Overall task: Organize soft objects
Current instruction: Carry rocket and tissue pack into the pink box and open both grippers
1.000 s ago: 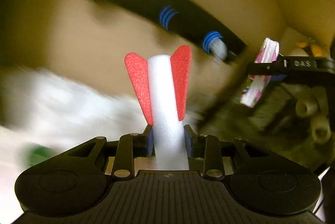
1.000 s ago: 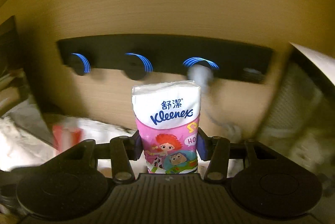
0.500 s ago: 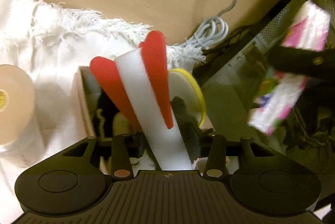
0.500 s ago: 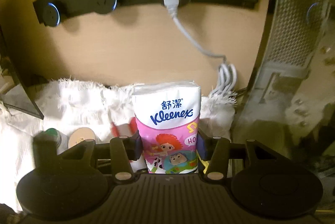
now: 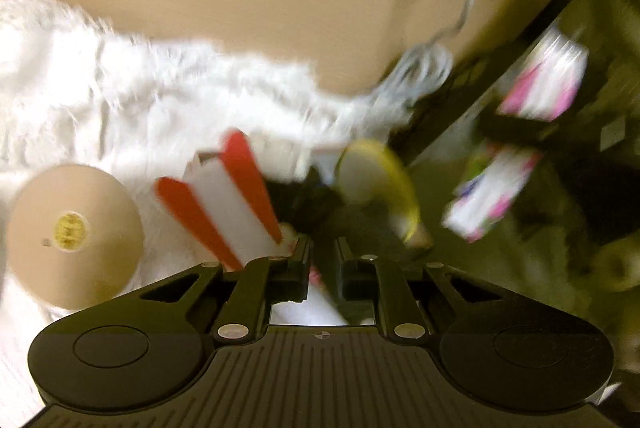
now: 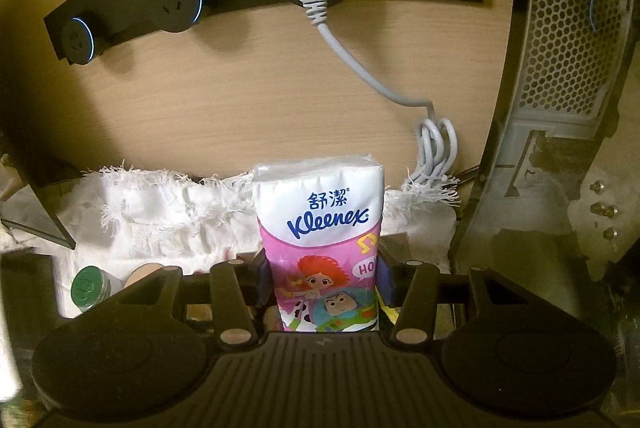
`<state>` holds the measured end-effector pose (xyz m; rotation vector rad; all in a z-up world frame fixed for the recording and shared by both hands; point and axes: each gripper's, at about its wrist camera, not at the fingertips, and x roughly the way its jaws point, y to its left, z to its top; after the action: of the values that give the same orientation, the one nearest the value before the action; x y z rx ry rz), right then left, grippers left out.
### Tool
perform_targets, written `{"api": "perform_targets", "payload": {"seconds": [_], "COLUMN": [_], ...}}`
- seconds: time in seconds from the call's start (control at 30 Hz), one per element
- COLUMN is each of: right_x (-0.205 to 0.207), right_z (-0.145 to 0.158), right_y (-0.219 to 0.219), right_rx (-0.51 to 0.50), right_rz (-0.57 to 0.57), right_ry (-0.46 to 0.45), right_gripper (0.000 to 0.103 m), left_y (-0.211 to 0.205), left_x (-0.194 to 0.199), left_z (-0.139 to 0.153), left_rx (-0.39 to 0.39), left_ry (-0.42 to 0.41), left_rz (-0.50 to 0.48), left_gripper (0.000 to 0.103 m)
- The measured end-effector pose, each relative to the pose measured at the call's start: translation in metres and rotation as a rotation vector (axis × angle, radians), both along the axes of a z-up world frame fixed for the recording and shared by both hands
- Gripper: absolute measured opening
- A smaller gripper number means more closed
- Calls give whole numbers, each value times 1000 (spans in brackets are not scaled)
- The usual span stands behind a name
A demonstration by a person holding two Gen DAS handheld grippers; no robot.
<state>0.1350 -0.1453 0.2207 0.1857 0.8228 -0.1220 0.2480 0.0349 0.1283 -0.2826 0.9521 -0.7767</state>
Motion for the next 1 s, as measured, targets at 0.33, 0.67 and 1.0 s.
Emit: {"api": "perform_targets", "payload": {"seconds": [0.33, 0.67, 1.0], "right_x": [18, 85, 54], "right_z": [-26, -101, -69], "right_y": [-4, 26, 7], "right_rx": [59, 108, 148], "right_rz": [0, 49, -25], "right_ry": [70, 312, 167], "right_gripper": [49, 52, 48], "left_y": [-3, 45, 25], "left_x": [5, -12, -3], "left_z": [-17, -11, -33], "left_rx": [-49, -13, -41], "left_ry": [58, 41, 39], "left_rz": [-51, 124, 57], "left_gripper": [16, 16, 16]}}
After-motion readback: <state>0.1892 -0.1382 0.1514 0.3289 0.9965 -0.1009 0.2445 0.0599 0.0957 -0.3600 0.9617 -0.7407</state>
